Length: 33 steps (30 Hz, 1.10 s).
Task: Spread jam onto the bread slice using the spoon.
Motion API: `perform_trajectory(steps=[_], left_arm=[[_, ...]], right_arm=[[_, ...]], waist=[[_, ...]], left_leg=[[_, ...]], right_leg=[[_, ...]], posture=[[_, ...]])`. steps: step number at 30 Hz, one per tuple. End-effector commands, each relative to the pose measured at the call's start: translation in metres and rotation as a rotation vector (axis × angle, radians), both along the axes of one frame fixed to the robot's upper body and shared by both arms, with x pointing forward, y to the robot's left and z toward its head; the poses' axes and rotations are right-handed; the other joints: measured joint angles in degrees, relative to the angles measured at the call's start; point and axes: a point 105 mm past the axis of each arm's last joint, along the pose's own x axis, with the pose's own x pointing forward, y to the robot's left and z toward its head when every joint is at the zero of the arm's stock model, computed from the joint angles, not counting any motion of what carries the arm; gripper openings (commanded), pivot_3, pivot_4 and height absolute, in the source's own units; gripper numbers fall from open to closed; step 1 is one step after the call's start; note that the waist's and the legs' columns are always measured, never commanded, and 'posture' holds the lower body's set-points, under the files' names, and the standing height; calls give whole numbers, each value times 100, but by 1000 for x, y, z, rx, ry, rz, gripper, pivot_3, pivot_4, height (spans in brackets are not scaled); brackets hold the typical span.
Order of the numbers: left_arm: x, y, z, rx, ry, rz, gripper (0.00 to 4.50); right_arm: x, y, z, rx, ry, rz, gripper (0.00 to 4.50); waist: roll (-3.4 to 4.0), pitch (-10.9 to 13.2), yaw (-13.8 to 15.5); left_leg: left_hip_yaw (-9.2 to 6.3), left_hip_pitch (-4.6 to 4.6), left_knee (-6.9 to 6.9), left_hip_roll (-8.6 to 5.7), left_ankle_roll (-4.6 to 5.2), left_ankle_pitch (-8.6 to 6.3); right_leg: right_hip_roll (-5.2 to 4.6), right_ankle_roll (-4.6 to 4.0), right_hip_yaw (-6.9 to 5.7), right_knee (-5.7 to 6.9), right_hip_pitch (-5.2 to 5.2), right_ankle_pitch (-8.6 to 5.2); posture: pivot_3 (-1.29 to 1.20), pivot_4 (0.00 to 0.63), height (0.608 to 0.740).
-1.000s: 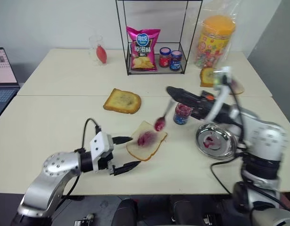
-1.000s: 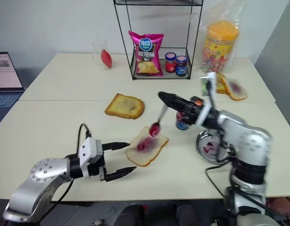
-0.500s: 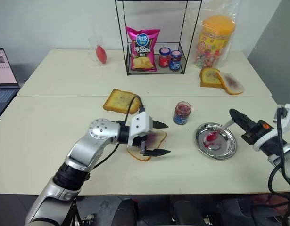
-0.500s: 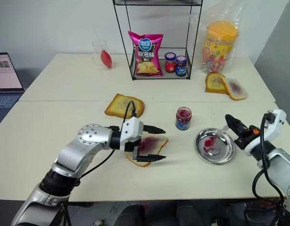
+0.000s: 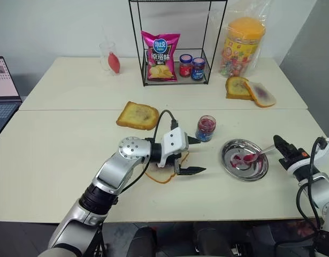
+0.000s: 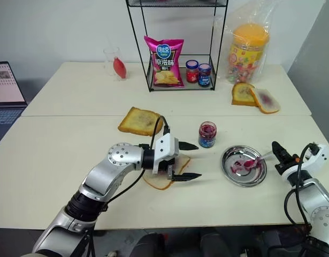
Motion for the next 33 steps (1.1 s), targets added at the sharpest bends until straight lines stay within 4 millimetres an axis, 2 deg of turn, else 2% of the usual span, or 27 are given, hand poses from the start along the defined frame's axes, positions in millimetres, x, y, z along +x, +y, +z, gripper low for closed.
perform_trajectory(steps=[1,5,16,20,21,24,27,30,31,33], left_arm=[[-6,-3,10,-16,-45,-9,4500],[-5,0,12,-23,-41,6,4500],[-4,2,13,-29,-34,22,4500],[-3,3,13,-28,-37,27,4500],[-2,3,13,-27,-36,27,4500],[0,5,14,-31,-44,39,4500],[10,14,25,-68,-60,92,4500],[34,42,45,-102,-101,206,4500],[41,54,53,-112,-106,235,4500],[46,66,60,-122,-108,255,4500]], right_arm=[[2,-2,0,-21,-14,11,254],[7,4,1,0,-27,51,1049],[7,-4,4,-1,-30,34,3358],[7,-5,4,-32,-27,36,4355],[7,-6,4,-35,-27,36,4481],[8,-9,4,-46,-22,35,4481],[6,-23,7,-88,-15,3,4481],[3,-40,30,-203,-37,-7,4481],[3,-41,43,-243,-56,13,4481],[3,-41,56,-279,-74,39,4481]], waist=[[0,0,11],[1,1,9],[2,1,11],[1,1,9],[1,1,9],[1,1,9],[1,1,10],[4,3,12],[6,6,8],[8,8,-18]], left_leg=[[-4,8,1,0,0,0],[0,42,-1,-1,0,0],[4,59,-3,-1,0,0],[4,61,-4,-1,0,0],[4,62,-4,-1,0,0],[4,63,-4,-1,0,0],[4,63,-4,-1,0,0],[8,64,-3,-3,0,0],[8,66,-3,-3,0,0],[14,70,-5,-3,0,0]], right_leg=[[0,0,-3,0,11,0],[0,0,1,-5,44,-1],[-1,0,4,-5,58,-1],[0,0,5,-4,59,-1],[0,0,5,-4,59,-1],[0,0,5,-4,60,-1],[0,0,5,-5,61,-1],[-2,0,7,-4,61,-1],[-1,0,7,-4,61,-1],[-1,0,12,-2,61,-1]], posture=[[0,150,740],[0,150,740],[0,150,740],[0,150,740],[0,150,740],[0,150,740],[0,150,740],[0,150,740],[0,150,740],[0,150,740]])
